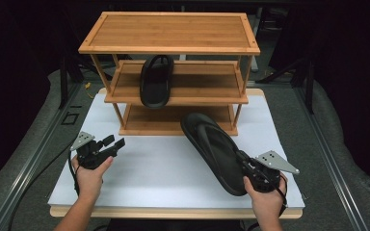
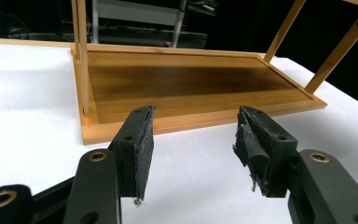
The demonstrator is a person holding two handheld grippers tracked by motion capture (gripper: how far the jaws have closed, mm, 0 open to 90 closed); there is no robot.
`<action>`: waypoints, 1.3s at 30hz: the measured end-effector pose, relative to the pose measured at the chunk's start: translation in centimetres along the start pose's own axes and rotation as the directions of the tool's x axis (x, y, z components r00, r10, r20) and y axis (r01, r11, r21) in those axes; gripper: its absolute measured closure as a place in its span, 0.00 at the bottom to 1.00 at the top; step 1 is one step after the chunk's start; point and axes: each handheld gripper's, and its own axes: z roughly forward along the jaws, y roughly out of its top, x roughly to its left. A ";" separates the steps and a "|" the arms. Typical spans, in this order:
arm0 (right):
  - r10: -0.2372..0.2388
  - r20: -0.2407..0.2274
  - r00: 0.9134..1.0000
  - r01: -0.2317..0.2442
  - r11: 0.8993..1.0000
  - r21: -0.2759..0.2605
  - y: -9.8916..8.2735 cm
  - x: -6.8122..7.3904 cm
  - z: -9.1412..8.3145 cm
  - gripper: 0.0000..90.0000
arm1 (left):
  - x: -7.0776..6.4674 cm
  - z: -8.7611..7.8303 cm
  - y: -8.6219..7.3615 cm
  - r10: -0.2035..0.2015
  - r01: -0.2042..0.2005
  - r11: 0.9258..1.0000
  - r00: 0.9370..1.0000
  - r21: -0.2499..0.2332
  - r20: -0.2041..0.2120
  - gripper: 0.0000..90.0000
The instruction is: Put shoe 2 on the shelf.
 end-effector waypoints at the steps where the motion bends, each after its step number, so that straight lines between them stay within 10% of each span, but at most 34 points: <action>1: 0.001 -0.002 1.000 -0.001 1.000 -0.005 0.2 0.0 -0.1 0.94 | 0.0 0.0 0.0 0.000 0.000 1.000 1.000 0.000 0.000 0.52; 18: -0.006 -0.014 1.000 0.005 0.999 -0.050 2.9 -0.3 -1.0 0.94 | 0.1 0.0 0.0 -0.004 0.004 1.000 1.000 0.000 -0.006 0.52; 39: -0.018 0.047 0.999 0.021 0.996 -0.085 7.4 -1.6 1.9 0.94 | 0.2 0.0 0.0 -0.009 0.009 1.000 1.000 0.004 -0.010 0.52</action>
